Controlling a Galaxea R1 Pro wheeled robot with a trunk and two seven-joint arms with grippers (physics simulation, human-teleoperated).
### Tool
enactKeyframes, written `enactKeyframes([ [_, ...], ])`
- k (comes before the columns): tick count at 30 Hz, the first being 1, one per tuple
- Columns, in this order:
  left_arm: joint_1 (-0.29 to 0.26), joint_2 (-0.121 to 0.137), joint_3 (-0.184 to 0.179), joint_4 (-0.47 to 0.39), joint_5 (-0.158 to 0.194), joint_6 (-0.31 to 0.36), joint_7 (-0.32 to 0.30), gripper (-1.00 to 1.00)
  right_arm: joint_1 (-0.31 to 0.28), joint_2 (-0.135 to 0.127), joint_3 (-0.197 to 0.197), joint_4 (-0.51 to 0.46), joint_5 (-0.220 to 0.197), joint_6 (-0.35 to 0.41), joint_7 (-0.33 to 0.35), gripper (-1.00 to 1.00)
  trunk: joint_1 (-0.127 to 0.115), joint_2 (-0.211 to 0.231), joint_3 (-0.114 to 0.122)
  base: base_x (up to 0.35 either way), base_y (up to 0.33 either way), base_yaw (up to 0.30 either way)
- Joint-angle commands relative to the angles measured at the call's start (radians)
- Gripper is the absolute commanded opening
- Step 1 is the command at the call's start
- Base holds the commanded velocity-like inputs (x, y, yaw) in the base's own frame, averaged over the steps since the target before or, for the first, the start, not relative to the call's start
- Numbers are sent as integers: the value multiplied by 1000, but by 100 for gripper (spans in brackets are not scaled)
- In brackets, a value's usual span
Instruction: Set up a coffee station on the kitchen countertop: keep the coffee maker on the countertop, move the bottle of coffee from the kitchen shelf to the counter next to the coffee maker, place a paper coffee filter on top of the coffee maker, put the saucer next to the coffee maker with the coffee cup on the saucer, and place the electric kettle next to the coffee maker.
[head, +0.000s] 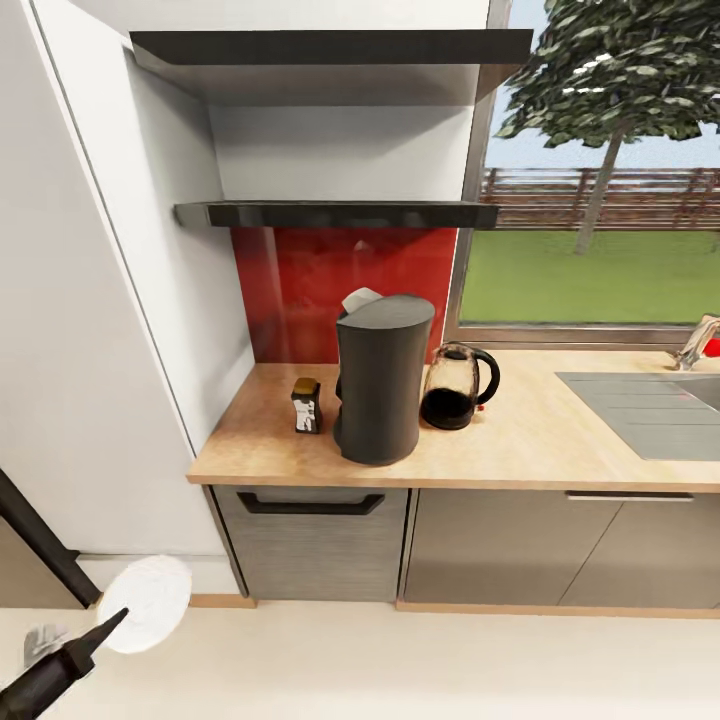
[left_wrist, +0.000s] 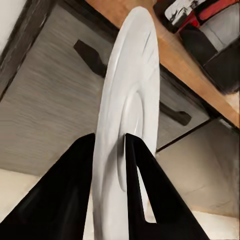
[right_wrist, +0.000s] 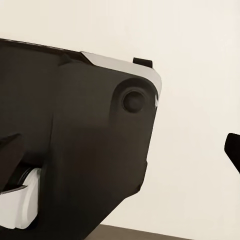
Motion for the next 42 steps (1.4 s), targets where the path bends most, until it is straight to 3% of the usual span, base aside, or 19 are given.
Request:
enactKeyframes([
  [1, -1, -2, -20, -49, -12, 57, -5, -100, -1, 0, 6, 1, -6, -4, 3, 100, 1, -2, -2, 0, 0, 0],
  [3, -1, -5, -89, -161, -46, 162, -3, -100, -1, 0, 6, 1, -6, -4, 3, 100, 1, -2, -2, 0, 0, 0],
  [6, -3, -12, -141, -259, -55, 231, 23, -100, -1, 0, 7, 1, -6, -4, 3, 100, 1, -2, -2, 0, 0, 0],
  [11, -55, -77, -188, -439, -68, 395, 131, -100, -1, 0, 7, 1, -6, -4, 3, 100, 1, -2, -2, 0, 0, 0],
  [14, -109, -97, -250, -495, -74, 485, 190, -100, -1, 0, 6, 1, -6, -4, 3, 100, 1, -2, -2, 0, 0, 0],
  [18, -189, -107, -303, -515, -76, 547, 223, -100, -1, -1, 7, 1, -6, -4, 3, 100, 1, -2, -2, 0, 0, 0],
  [21, -259, -110, -315, -518, -76, 605, 254, -100, -1, -2, 7, 1, -6, -4, 3, 100, 1, -2, -2, 0, 0, 0],
  [25, -342, -116, -320, -519, -73, 682, 357, -100, -1, -1, 7, 1, -6, -4, 3, 100, 1, -2, -2, 0, 0, 0],
  [29, -415, -136, -321, -514, -73, 716, 433, -100, -1, 0, 7, 1, -6, -4, 3, 100, 1, -2, -2, 0, 0, 0],
  [32, -465, -155, -320, -507, -76, 778, 499, -100, -1, 1, 7, 1, -7, -3, 3, 100, 1, -2, -2, 0, 0, 0],
  [34, -480, -173, -320, -506, -74, 801, 549, -100, -1, 1, 7, 1, -8, -3, 3, 100, 1, -2, -2, 0, 0, 0],
  [39, -498, -246, -318, -504, -73, 825, 736, -100, -1, 1, 7, 1, -7, -2, 3, 100, 1, -2, -2, 0, 0, 0],
  [42, -499, -261, -316, -503, -70, 827, 785, -100, -1, 1, 6, 1, -6, -2, 3, 100, 1, -2, -2, 0, 0, 0],
])
